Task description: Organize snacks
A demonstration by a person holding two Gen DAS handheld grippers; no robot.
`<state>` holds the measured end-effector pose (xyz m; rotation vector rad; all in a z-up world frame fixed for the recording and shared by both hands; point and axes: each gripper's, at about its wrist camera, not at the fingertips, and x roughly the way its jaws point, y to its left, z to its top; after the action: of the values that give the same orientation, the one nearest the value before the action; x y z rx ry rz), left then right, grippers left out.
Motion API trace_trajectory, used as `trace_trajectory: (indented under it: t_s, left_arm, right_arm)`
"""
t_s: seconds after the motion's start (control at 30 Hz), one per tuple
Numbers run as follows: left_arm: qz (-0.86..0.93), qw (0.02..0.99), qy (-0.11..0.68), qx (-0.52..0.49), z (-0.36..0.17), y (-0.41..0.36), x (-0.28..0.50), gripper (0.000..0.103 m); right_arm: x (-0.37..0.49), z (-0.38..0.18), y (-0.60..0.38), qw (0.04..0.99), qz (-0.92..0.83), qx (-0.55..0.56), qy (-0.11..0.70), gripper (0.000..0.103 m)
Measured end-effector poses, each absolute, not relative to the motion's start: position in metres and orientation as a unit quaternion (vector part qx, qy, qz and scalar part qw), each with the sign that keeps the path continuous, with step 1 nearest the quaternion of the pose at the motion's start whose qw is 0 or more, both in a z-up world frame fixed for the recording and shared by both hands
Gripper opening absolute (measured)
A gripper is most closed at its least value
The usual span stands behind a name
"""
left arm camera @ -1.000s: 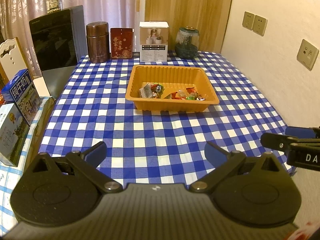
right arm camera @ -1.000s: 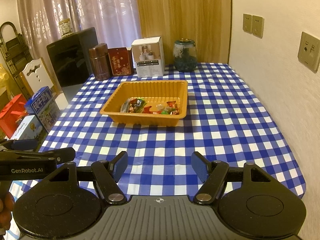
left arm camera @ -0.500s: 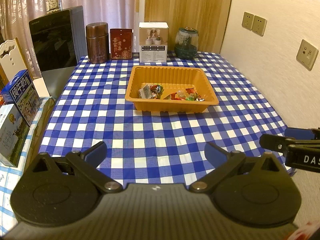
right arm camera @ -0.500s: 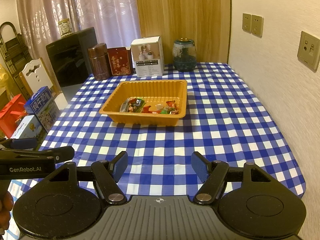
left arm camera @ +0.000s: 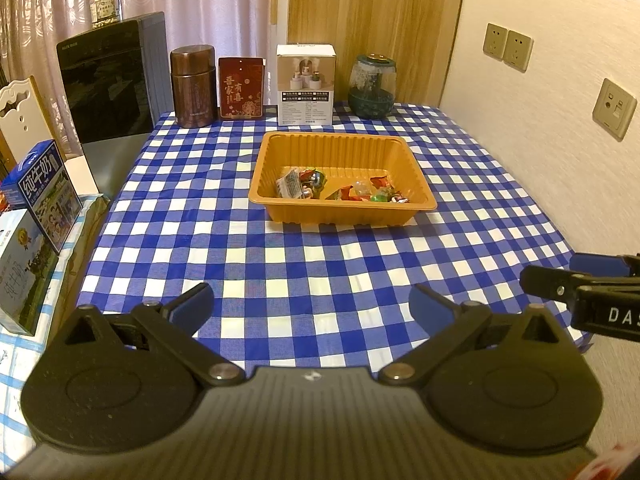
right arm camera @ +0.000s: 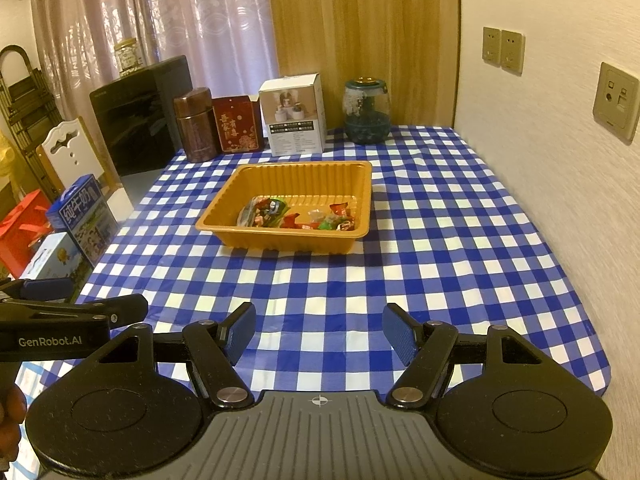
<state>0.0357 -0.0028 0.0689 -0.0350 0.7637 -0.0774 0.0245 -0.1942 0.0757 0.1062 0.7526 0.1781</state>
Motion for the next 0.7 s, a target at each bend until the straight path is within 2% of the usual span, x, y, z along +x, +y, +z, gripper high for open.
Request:
trace_trajectory:
  t_s: [0.7]
  left_arm:
    - [-0.038, 0.927, 0.373, -0.017, 0.0687, -0.0045, 0.0363, 0.103]
  right_arm:
    - [0.0251, 0.0756, -0.1952, 0.925, 0.087, 0.052, 0.367, 0.070]
